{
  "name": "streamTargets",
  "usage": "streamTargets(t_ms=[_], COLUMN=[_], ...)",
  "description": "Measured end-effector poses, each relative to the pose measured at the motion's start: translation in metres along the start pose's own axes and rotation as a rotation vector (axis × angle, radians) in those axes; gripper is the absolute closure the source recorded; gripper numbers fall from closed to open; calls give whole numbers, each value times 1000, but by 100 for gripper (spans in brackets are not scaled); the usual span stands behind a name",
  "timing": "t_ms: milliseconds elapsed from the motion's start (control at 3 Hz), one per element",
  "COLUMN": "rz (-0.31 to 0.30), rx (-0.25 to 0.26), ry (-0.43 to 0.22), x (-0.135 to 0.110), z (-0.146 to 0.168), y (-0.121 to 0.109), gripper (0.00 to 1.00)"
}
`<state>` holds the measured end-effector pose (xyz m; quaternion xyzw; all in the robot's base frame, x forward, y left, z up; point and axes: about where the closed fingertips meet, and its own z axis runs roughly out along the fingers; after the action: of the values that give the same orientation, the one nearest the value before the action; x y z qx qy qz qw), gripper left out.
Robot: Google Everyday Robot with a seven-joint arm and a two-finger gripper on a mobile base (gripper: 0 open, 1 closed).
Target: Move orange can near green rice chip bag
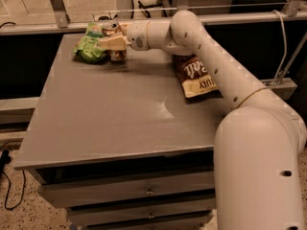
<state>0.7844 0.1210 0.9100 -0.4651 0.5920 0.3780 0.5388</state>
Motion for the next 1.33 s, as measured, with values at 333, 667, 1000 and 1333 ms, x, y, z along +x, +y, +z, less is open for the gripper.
streamTargets(t_ms=[333,667,1000,1333], rz=[23,37,45,28], rx=[-10,-18,-13,1], ry=[1,7,36,74], x=[4,8,13,8], z=[7,11,5,-14], y=[-2,-1,2,11], gripper=[36,12,0,0])
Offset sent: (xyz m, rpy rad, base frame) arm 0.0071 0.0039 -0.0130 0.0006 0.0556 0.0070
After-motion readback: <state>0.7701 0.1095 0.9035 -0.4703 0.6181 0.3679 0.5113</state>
